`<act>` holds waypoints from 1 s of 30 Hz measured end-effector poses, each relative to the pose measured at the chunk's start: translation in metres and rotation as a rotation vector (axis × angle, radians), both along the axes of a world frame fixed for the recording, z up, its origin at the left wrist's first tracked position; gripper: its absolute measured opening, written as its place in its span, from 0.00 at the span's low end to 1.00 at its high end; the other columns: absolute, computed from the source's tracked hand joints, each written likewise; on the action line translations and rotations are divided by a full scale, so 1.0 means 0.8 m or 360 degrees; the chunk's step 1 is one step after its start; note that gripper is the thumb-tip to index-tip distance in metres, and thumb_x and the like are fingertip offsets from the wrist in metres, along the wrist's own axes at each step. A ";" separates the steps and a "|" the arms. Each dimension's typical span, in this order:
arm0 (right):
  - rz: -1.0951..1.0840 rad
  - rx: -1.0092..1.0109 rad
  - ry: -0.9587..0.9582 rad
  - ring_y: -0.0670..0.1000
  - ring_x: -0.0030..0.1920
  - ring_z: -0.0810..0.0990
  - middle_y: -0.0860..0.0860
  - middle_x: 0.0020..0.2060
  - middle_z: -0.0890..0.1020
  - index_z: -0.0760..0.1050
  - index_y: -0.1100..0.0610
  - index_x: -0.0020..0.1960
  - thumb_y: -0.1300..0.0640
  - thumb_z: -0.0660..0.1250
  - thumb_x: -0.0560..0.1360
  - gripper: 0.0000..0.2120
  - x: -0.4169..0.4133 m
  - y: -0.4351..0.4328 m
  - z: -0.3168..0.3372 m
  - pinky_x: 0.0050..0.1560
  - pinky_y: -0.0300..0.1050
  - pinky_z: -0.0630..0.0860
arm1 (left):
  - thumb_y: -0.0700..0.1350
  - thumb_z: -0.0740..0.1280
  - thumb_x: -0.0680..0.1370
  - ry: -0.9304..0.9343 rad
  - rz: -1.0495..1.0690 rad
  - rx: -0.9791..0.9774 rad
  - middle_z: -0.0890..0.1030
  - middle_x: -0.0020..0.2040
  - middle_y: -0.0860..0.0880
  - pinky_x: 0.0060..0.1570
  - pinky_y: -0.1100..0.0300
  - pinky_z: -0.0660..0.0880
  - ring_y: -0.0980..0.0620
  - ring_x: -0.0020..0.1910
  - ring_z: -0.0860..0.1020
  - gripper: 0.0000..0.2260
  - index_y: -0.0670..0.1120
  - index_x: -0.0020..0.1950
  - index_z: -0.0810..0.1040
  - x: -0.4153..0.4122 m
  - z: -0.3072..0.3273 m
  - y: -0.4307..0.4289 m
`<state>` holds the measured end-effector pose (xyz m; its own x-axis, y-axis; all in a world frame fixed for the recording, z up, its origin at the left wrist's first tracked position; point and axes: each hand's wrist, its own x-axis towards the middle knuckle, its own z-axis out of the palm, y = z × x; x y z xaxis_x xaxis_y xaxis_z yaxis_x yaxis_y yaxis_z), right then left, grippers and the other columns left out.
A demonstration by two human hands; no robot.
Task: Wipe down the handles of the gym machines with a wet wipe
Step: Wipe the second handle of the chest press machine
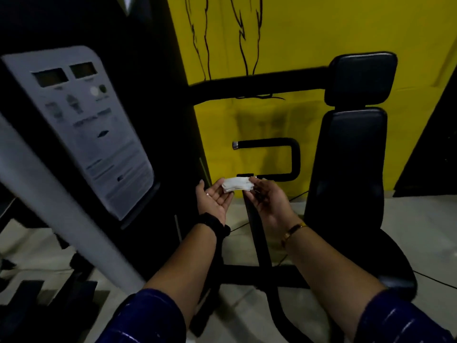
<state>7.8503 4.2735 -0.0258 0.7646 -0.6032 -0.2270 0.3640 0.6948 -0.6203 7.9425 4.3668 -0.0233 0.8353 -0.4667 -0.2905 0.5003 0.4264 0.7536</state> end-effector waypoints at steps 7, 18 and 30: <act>-0.0057 0.0014 0.0050 0.50 0.47 0.79 0.56 0.46 0.80 0.76 0.63 0.50 0.59 0.54 0.83 0.14 0.067 -0.067 -0.003 0.48 0.39 0.79 | 0.57 0.54 0.83 0.0056 -0.0118 0.0051 0.78 0.61 0.38 0.47 0.58 0.77 0.48 0.48 0.79 0.24 0.39 0.52 0.79 0.081 -0.010 -0.075; -0.0259 -0.0016 0.0346 0.44 0.26 0.77 0.59 0.45 0.77 0.71 0.65 0.58 0.66 0.58 0.81 0.08 0.161 -0.169 -0.061 0.30 0.34 0.76 | 0.56 0.53 0.83 0.0008 -0.0636 0.0264 0.78 0.64 0.38 0.47 0.59 0.77 0.47 0.50 0.79 0.24 0.37 0.63 0.76 0.181 -0.066 -0.186; -0.0431 0.0130 0.0589 0.55 0.45 0.78 0.59 0.41 0.77 0.71 0.65 0.42 0.67 0.55 0.81 0.11 0.177 -0.245 -0.122 0.56 0.51 0.78 | 0.48 0.58 0.83 -0.1921 -0.1022 0.1259 0.67 0.75 0.45 0.69 0.59 0.62 0.46 0.75 0.63 0.19 0.47 0.74 0.68 0.269 -0.178 -0.248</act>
<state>7.9921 4.0778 -0.1235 0.4408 -0.7388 -0.5098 0.3036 0.6572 -0.6899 8.1576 4.1681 -0.1656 0.4762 -0.8784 0.0411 -0.5997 -0.2902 0.7458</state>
